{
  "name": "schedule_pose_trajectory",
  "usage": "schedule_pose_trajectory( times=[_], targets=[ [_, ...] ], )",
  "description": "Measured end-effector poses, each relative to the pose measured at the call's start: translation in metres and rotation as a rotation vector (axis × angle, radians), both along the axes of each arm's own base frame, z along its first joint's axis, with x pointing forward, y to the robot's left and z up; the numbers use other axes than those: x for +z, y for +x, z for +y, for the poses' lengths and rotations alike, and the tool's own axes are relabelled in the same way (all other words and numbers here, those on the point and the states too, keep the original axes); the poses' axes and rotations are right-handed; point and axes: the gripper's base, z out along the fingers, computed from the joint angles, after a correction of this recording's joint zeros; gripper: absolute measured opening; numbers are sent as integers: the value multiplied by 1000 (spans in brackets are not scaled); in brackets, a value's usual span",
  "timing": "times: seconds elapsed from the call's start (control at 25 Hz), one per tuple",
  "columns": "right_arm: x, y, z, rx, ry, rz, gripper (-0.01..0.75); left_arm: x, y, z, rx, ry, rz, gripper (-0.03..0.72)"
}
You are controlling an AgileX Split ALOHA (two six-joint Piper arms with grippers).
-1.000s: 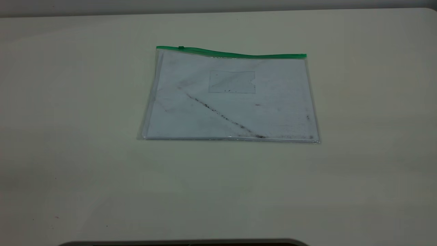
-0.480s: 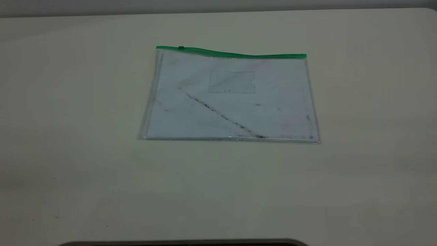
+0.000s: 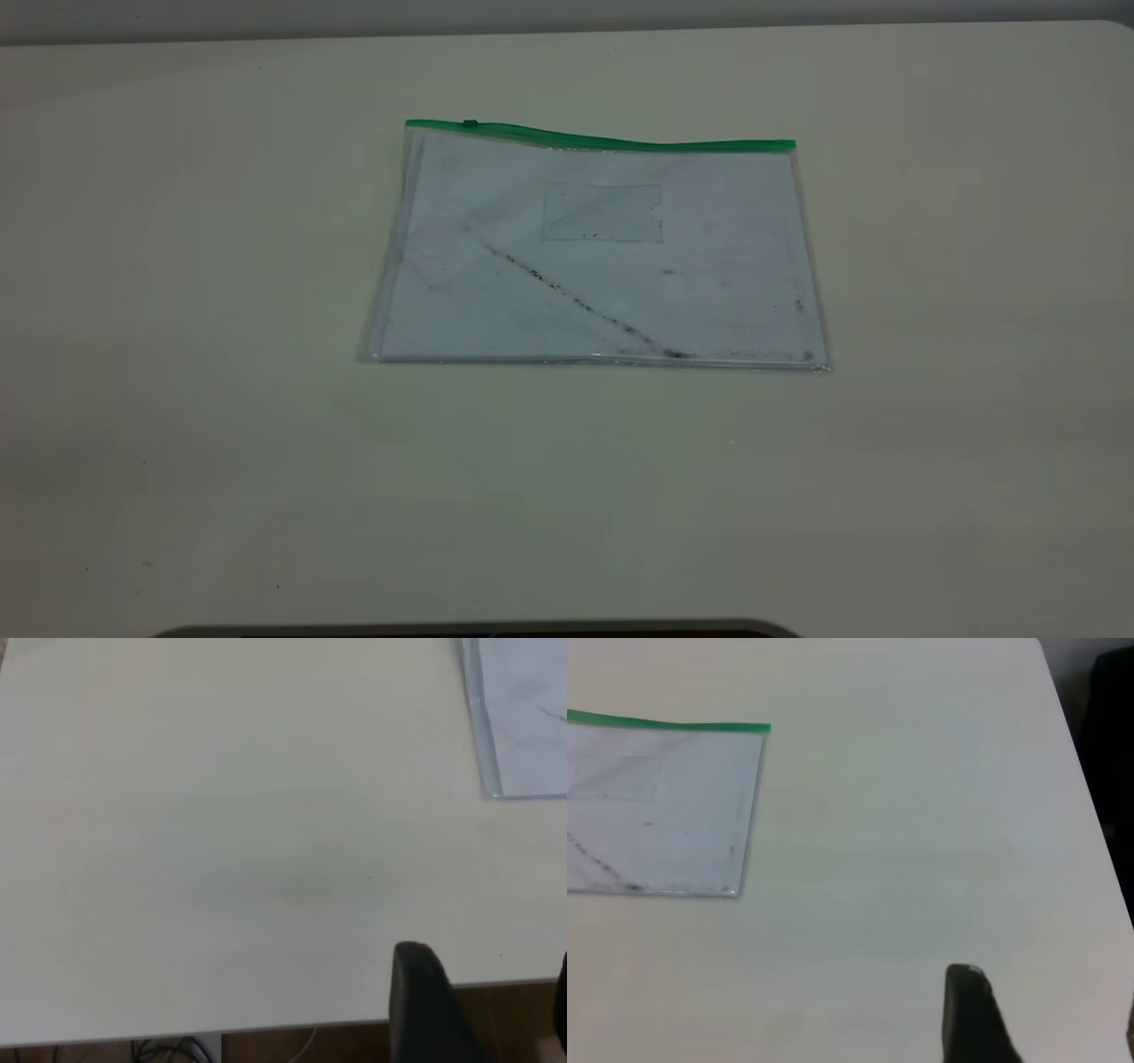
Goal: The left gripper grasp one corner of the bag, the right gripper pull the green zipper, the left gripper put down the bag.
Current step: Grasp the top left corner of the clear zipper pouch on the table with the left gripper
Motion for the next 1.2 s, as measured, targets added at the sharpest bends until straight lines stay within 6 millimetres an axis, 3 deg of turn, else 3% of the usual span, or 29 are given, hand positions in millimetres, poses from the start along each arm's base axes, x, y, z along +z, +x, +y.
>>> schedule_pose_trajectory(
  times=[0.24,0.48,0.64,0.8,1.0,1.2],
  targets=[
    [1,0,0,1,2,-4,450,12,9,0,7,-9,-5,415],
    [21,8,1,4,7,-34,473,58,60,-2,10,-13,-19,483],
    [35,35,1,9,19,53,519,78,116,-5,8,-16,43,539],
    [40,71,3,18,35,169,544,82,186,-12,-8,-58,135,550],
    [35,113,8,77,59,253,548,60,273,-28,-110,-138,254,549],
    [25,144,14,144,86,290,549,15,355,-45,-258,-214,339,550]
  ],
)
